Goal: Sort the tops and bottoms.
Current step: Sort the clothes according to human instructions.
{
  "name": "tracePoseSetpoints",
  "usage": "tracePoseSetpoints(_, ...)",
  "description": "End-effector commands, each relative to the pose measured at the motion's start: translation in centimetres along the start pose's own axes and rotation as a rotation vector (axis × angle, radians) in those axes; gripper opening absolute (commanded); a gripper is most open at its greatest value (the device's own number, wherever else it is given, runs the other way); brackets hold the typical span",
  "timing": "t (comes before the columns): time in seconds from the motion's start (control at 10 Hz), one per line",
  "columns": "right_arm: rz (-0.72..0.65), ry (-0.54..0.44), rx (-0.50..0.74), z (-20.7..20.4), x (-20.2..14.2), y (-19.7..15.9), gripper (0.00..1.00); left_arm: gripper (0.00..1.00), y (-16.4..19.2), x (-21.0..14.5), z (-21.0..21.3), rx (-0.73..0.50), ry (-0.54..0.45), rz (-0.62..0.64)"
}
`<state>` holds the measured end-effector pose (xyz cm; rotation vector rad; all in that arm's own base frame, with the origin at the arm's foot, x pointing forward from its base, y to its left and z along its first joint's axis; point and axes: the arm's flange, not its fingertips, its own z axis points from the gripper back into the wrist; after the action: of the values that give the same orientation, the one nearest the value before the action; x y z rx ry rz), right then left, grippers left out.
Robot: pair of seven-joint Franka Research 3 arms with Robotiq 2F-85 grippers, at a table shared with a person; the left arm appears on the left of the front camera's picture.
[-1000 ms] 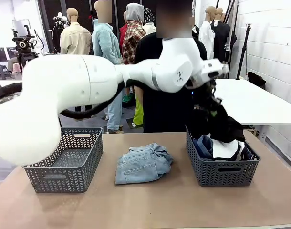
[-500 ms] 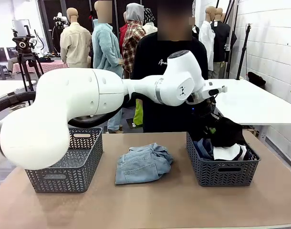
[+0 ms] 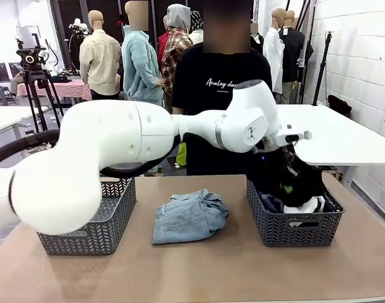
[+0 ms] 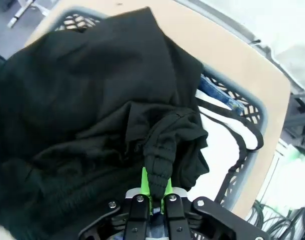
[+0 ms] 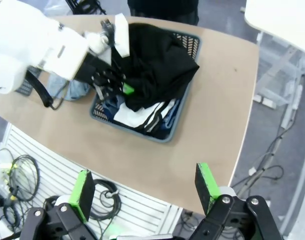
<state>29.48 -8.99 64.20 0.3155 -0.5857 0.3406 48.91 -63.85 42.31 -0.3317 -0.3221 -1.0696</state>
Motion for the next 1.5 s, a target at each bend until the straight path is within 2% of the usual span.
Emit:
tracePoseSetpoints(0.0, 0.008, 0.004, 0.003, 0.0, 0.0, 0.0, 1.0, 0.0, 0.6, 2.6, -1.8, -0.002, 0.058, -0.04)
tracePoseSetpoints(0.2, 0.008, 0.004, 0.003, 0.0, 0.0, 0.0, 1.0, 0.0, 0.8, 2.5, -0.3, 0.019, 0.026, -0.028)
tracePoseSetpoints(0.3, 0.008, 0.004, 0.003, 0.0, 0.0, 0.0, 1.0, 0.05, 0.6, 2.6, 1.0, 0.038, 0.008, -0.018)
tracePoseSetpoints(0.8, 0.008, 0.004, 0.003, 0.0, 0.0, 0.0, 1.0, 0.99, -0.8, 3.0, 5.6, 0.078, -0.026, -0.073)
tracePoseSetpoints(1.0, 0.008, 0.004, 0.003, 0.0, 0.0, 0.0, 1.0, 1.0, -0.7, 2.9, 5.7, 0.061, 0.001, -0.076)
tracePoseSetpoints(1.2, 0.008, 0.004, 0.003, 0.0, 0.0, 0.0, 1.0, 1.0, -0.5, 2.6, 5.5, 0.017, -0.03, -0.045)
tracePoseSetpoints(1.4, 0.008, 0.004, 0.003, 0.0, 0.0, 0.0, 1.0, 1.0, -1.0, 2.4, 5.4, 0.051, -0.023, -0.061)
